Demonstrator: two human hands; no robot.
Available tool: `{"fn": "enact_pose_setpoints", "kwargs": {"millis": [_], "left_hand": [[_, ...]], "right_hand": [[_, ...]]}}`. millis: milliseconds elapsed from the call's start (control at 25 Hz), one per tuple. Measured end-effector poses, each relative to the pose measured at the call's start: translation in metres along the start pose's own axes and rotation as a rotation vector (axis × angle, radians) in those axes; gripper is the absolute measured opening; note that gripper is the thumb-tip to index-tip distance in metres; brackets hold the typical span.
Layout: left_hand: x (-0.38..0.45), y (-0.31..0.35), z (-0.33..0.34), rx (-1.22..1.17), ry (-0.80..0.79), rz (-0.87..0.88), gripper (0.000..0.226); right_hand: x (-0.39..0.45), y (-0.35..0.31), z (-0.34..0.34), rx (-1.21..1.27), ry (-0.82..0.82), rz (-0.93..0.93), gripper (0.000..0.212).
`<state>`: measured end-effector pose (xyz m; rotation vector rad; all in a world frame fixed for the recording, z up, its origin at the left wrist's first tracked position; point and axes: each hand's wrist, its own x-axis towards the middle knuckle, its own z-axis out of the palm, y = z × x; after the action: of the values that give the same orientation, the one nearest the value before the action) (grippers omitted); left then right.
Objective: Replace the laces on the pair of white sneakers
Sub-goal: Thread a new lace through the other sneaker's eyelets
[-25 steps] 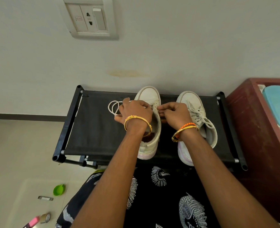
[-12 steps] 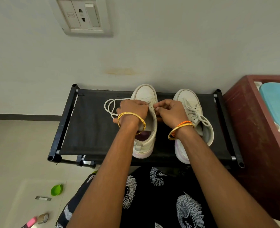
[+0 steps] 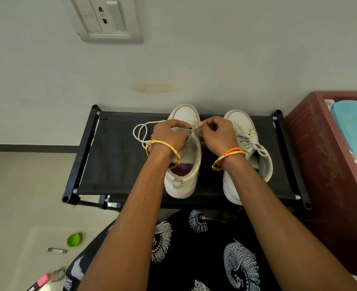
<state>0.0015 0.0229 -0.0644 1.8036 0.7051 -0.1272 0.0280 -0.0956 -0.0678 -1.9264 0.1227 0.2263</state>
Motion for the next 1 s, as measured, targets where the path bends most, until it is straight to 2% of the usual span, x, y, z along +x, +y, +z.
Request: {"fn": "enact_pose_setpoints", "kwargs": {"millis": [40,120,200,320,360,400,440,480,560,600,680,880,1000], "left_hand": [[-0.002,0.002,-0.001,0.017,0.039,-0.009,0.024],[-0.004,0.003,-0.004,0.074,0.125,-0.076,0.041],[-0.007,0.004,-0.006,0.129,0.141,-0.123,0.055],[-0.012,0.005,-0.011,0.249,0.112,-0.166,0.064],[-0.013,0.004,-0.014,0.314,0.109,-0.181,0.068],[-0.013,0.003,-0.017,0.348,0.097,-0.202,0.072],[-0.013,0.002,-0.02,0.339,0.06,-0.224,0.07],[-0.014,0.002,-0.023,0.3,-0.006,-0.243,0.062],[-0.018,0.002,-0.026,0.288,-0.143,-0.273,0.041],[-0.02,0.001,-0.026,0.337,-0.173,-0.267,0.036],[-0.021,0.0,-0.027,0.412,-0.198,-0.231,0.031],[-0.018,-0.002,-0.028,0.498,-0.222,-0.132,0.032],[-0.018,0.0,-0.025,0.501,-0.244,-0.129,0.029]], "right_hand": [[0.001,-0.002,-0.001,0.057,0.009,0.003,0.015],[0.001,-0.01,-0.006,0.231,0.017,0.007,0.017],[-0.001,-0.022,-0.014,0.477,0.012,0.022,0.019],[-0.003,-0.037,-0.034,1.049,-0.153,0.086,0.019],[-0.003,-0.039,-0.039,1.166,-0.194,0.102,0.021],[-0.003,-0.041,-0.042,1.178,-0.193,0.119,0.023],[-0.003,-0.039,-0.044,1.074,-0.14,0.118,0.025],[-0.002,-0.036,-0.042,0.846,-0.06,0.076,0.024],[-0.002,-0.025,-0.036,0.159,0.039,-0.105,0.012],[-0.003,-0.019,-0.031,-0.121,0.001,-0.192,0.004],[-0.002,-0.007,-0.02,-0.423,-0.109,-0.282,0.005],[0.0,-0.001,-0.009,-0.56,-0.077,-0.295,0.004],[0.003,-0.002,-0.007,-0.378,-0.056,-0.276,0.02]]}}
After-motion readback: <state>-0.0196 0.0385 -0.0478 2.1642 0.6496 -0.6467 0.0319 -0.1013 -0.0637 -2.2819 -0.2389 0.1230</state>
